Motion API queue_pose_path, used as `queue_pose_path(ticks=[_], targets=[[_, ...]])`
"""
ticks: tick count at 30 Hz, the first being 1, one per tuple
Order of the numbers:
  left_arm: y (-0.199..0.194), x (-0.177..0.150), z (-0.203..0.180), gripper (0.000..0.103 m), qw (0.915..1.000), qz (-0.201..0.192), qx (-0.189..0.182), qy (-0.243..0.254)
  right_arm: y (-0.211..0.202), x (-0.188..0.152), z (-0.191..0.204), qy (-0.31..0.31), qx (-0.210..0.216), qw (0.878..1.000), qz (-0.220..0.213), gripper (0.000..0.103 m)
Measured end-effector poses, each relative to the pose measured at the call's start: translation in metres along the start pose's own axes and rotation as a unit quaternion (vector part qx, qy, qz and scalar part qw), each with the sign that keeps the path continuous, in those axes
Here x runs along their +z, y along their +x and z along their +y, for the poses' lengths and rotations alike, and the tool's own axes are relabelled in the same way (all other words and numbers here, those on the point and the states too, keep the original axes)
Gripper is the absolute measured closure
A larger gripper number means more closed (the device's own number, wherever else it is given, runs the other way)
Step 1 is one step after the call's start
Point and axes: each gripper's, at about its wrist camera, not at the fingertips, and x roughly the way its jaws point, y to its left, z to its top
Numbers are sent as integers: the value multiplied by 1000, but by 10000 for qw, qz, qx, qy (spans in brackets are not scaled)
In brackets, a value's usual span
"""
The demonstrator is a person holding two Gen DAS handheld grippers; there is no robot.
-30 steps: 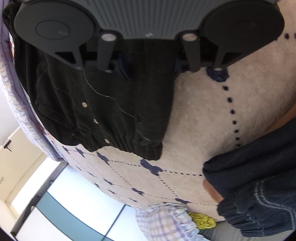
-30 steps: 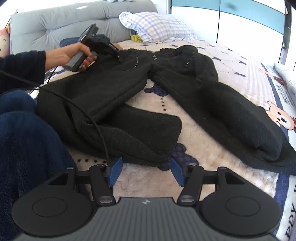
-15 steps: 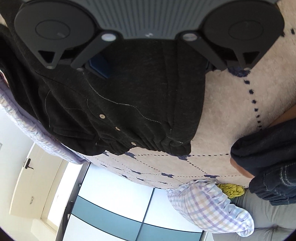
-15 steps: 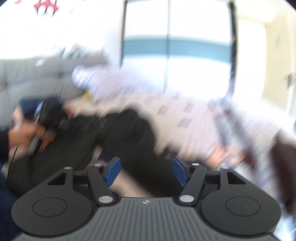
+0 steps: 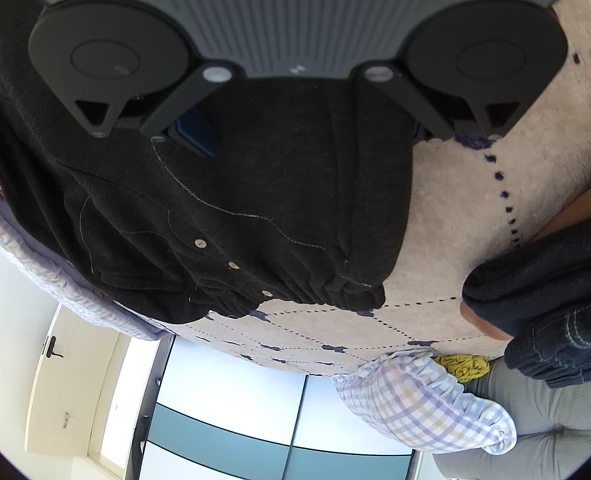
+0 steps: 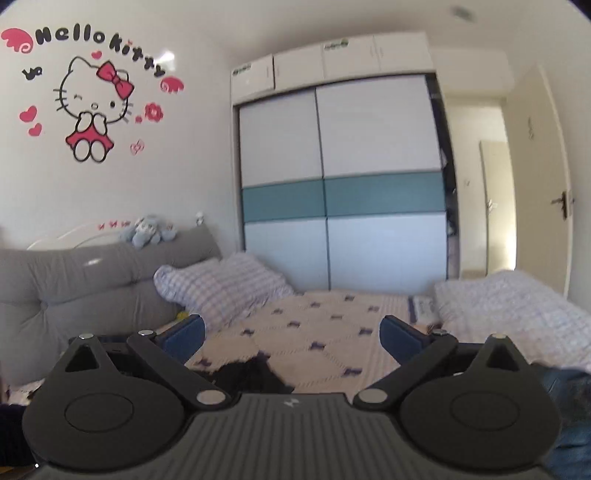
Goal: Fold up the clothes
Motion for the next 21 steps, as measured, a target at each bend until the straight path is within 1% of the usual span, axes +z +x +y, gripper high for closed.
queue_pose_path(ticks=[1, 3, 6, 9, 10, 11, 13, 15, 17, 19, 20, 21], targets=[[0, -1, 0, 7, 10000, -12, 19, 6, 13, -15, 0, 64, 130, 9995, 274, 0], [-1, -1, 0, 7, 10000, -26, 49, 14, 46, -63, 13, 54, 252, 9956, 898, 0], [-1, -2, 0, 7, 9999, -31, 96, 44, 87, -163, 66, -454, 338, 9821, 1799, 1], [0, -2, -2, 6, 9998, -24, 169, 96, 114, -230, 96, -519, 676, 9688, 2327, 10], [0, -2, -3, 6, 9997, -21, 217, 136, 119, -245, 100, -493, 752, 9656, 2438, 12], [0, -2, -5, 6, 9995, -20, 269, 186, 124, -255, 105, -440, 792, 9644, 2486, 12], [1, -2, -7, 8, 9991, -12, 334, 262, 130, -265, 109, -290, 903, 9628, 2530, 13], [2, -2, -6, 10, 9991, -14, 352, 252, 135, -266, 105, -112, 964, 9635, 2495, 13], [1, -2, -6, 16, 9988, -34, 412, 245, 142, -262, 98, 84, 1029, 9639, 2453, 28], [1, -2, -8, 20, 9984, -37, 483, 282, 148, -258, 97, 168, 1007, 9667, 2348, 66], [0, -2, -9, 24, 9981, -40, 529, 322, 149, -258, 98, 131, 937, 9696, 2255, 75], [0, -1, -11, 27, 9976, -51, 580, 387, 150, -258, 101, 99, 861, 9717, 2196, 88]])
